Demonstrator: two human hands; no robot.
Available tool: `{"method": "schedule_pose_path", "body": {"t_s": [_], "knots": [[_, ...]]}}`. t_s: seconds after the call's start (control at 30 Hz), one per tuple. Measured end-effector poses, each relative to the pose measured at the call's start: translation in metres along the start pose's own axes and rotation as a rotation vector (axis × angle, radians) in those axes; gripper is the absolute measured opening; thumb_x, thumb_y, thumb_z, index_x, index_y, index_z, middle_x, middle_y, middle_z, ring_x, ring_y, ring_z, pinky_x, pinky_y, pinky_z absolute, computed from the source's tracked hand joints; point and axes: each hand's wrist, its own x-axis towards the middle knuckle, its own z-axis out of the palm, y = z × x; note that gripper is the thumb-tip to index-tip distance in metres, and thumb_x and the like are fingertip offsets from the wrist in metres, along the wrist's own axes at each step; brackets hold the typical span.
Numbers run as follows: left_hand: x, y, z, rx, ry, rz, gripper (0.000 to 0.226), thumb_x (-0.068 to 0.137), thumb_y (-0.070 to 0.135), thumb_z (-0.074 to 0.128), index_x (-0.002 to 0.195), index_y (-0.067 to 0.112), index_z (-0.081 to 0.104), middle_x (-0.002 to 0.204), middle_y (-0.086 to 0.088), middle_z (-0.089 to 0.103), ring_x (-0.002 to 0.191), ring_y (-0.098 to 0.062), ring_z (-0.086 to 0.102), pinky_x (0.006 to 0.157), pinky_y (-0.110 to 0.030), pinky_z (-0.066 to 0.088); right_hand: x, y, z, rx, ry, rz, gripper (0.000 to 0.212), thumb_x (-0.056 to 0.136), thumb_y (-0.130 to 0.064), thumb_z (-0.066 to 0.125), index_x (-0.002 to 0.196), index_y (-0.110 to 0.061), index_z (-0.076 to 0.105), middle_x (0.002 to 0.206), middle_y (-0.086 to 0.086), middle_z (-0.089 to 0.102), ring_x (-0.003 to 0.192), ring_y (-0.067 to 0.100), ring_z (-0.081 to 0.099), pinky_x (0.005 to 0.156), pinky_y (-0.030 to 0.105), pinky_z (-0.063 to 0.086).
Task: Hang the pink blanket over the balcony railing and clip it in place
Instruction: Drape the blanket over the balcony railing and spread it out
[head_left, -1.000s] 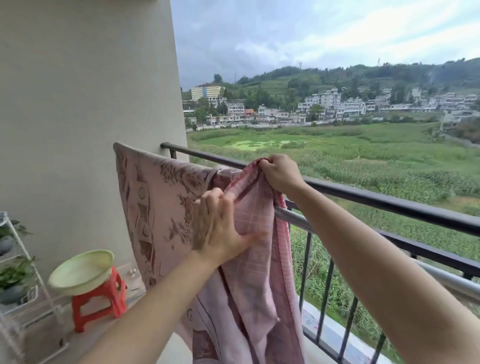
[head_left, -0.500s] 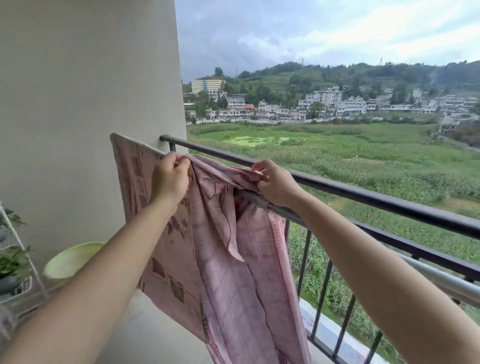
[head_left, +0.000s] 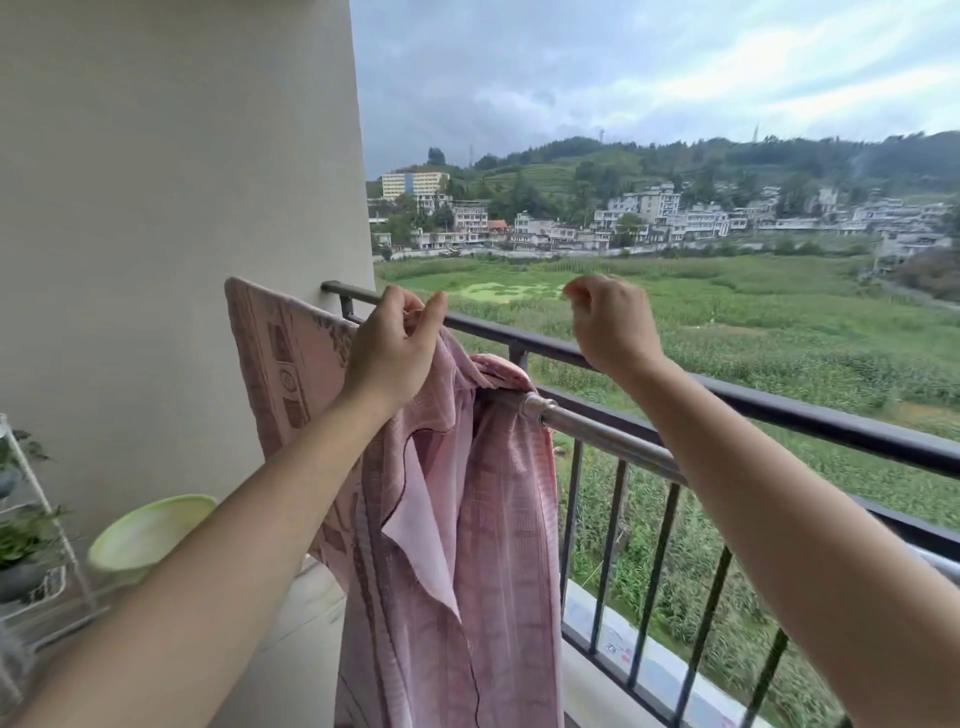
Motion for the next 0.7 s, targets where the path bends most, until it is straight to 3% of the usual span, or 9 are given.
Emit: {"method": "schedule_pose_path", "body": {"t_s": [0.07, 0.13, 0.23, 0.3, 0.4, 0.5, 0.6, 0.7], "knots": [[0.006, 0.002, 0.001, -0.029, 0.040, -0.025, 0.026, 0.097, 0.045, 0.050, 0.078, 0.027, 0.045, 0.067, 0.010, 0.052, 0.059, -0.003, 0.050, 0.054, -0.026, 0.037, 0.003, 0.006, -0.012, -0.034, -0.185, -0.026, 0.021, 0.097, -0.014, 0.056, 0.111, -0.008, 0.071, 0.104, 0.007, 0.074, 0.077, 0.016, 0.067, 0.066, 0.024, 0.056], [0.013, 0.007, 0.005, -0.075, 0.051, -0.039, 0.026, 0.097, 0.040, 0.050, 0.076, 0.026, 0.044, 0.066, 0.010, 0.049, 0.056, 0.001, 0.046, 0.054, -0.024, 0.036, -0.012, 0.000, -0.008, -0.028, -0.325, -0.091, 0.022, 0.091, -0.029, 0.067, 0.108, -0.014, 0.069, 0.087, -0.005, 0.068, 0.073, 0.007, 0.062, 0.064, 0.022, 0.056], [0.019, 0.018, 0.012, -0.168, 0.040, -0.039, 0.029, 0.098, 0.037, 0.051, 0.072, 0.027, 0.041, 0.064, 0.009, 0.043, 0.050, 0.005, 0.041, 0.049, -0.016, 0.032, -0.042, -0.017, 0.020, -0.109, -0.383, -0.085, 0.050, 0.073, -0.068, 0.069, 0.094, -0.023, 0.062, 0.078, -0.011, 0.058, 0.067, 0.007, 0.056, 0.055, 0.025, 0.048], [0.019, 0.023, 0.017, -0.233, 0.022, -0.029, 0.029, 0.098, 0.035, 0.051, 0.073, 0.025, 0.041, 0.065, 0.008, 0.042, 0.050, 0.006, 0.041, 0.050, -0.012, 0.034, -0.053, -0.026, 0.042, -0.225, -0.337, -0.071, 0.055, 0.073, -0.075, 0.061, 0.086, -0.022, 0.056, 0.077, -0.008, 0.057, 0.067, 0.015, 0.058, 0.053, 0.030, 0.045], [0.018, 0.024, 0.019, -0.267, 0.014, 0.021, 0.028, 0.098, 0.033, 0.053, 0.075, 0.023, 0.042, 0.067, 0.007, 0.043, 0.053, 0.003, 0.040, 0.054, -0.009, 0.036, -0.048, -0.030, 0.055, -0.163, -0.229, -0.009, 0.032, 0.092, -0.048, 0.056, 0.085, -0.018, 0.057, 0.082, 0.001, 0.062, 0.076, 0.028, 0.064, 0.055, 0.033, 0.043], [0.019, 0.018, 0.017, -0.314, 0.024, 0.009, 0.027, 0.097, 0.030, 0.056, 0.075, 0.020, 0.044, 0.067, 0.006, 0.043, 0.054, 0.001, 0.037, 0.054, -0.012, 0.036, -0.034, -0.026, 0.045, -0.097, -0.223, 0.027, 0.012, 0.093, -0.021, 0.050, 0.097, -0.015, 0.060, 0.086, 0.009, 0.068, 0.073, 0.031, 0.063, 0.058, 0.038, 0.052], [0.021, 0.006, 0.017, -0.341, 0.019, -0.020, 0.025, 0.096, 0.032, 0.057, 0.077, 0.018, 0.050, 0.061, 0.010, 0.045, 0.050, 0.001, 0.038, 0.049, -0.014, 0.034, -0.016, -0.018, 0.021, -0.013, -0.068, 0.029, 0.011, 0.101, -0.021, 0.043, 0.095, -0.016, 0.052, 0.065, -0.001, 0.056, 0.053, 0.019, 0.055, 0.042, 0.028, 0.040], [0.013, 0.006, 0.025, -0.347, -0.161, 0.032, 0.034, 0.096, 0.045, 0.054, 0.073, 0.020, 0.054, 0.047, 0.014, 0.040, 0.042, -0.003, 0.032, 0.041, -0.018, 0.028, 0.007, -0.014, -0.012, 0.116, 0.094, 0.090, 0.008, 0.101, -0.015, 0.041, 0.105, -0.014, 0.048, 0.067, -0.007, 0.052, 0.055, 0.014, 0.056, 0.042, 0.027, 0.041]]}}
